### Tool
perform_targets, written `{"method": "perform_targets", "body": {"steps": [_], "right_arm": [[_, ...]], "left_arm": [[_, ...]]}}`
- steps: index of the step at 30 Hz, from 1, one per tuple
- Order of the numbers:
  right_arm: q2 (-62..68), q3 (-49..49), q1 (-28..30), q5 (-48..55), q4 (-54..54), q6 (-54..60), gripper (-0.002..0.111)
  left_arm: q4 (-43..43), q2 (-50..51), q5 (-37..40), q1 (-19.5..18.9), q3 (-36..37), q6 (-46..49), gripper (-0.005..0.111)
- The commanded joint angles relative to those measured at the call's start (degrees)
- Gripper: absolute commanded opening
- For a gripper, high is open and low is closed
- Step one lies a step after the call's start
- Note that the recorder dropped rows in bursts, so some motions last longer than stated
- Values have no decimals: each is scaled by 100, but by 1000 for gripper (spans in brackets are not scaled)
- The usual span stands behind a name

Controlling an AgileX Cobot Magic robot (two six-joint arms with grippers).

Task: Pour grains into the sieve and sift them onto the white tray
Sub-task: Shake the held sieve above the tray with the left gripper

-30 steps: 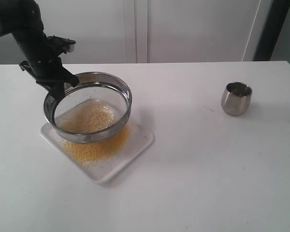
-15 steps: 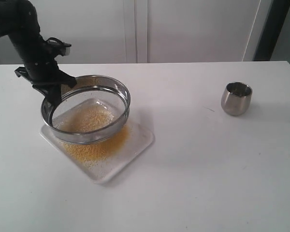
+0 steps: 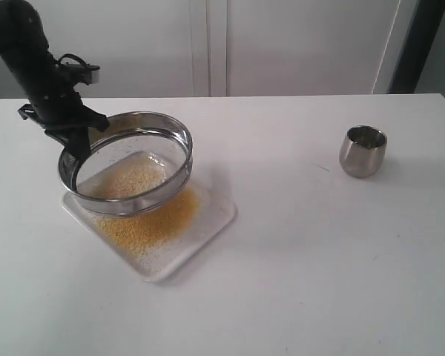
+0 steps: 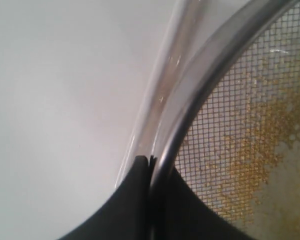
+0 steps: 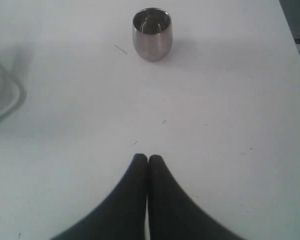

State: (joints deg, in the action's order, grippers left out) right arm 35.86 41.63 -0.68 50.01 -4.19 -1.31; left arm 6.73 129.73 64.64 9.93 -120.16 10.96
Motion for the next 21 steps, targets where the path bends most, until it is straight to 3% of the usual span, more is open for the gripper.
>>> {"method": "perform_targets", "body": {"steps": [1, 3, 6, 10, 13, 15, 18, 21], "right_arm": [[-33, -21, 11, -44, -16, -7, 0], [-33, -21, 11, -44, -16, -7, 0], [-33, -21, 11, -44, -16, -7, 0], [-33, -21, 11, -44, -16, -7, 0], [-33, -21, 11, -44, -16, -7, 0], [-33, -21, 11, -44, -16, -7, 0], [-33, -21, 11, -44, -16, -7, 0], [-33, -21, 11, -44, -30, -7, 0]], "left_arm": [[-491, -223, 97, 520, -43, -88, 0], [-612, -131, -155, 393, -66, -249, 0], [-172, 16, 485, 167, -107, -265, 0], [69, -109, 532, 399, -84, 61, 0], [-526, -102, -187, 487, -168, -128, 0], [-673, 30, -301, 313, -294, -173, 0], [-110, 123, 289, 70, -342, -264, 0], [447, 95, 532, 216, -264, 96, 0]]}}
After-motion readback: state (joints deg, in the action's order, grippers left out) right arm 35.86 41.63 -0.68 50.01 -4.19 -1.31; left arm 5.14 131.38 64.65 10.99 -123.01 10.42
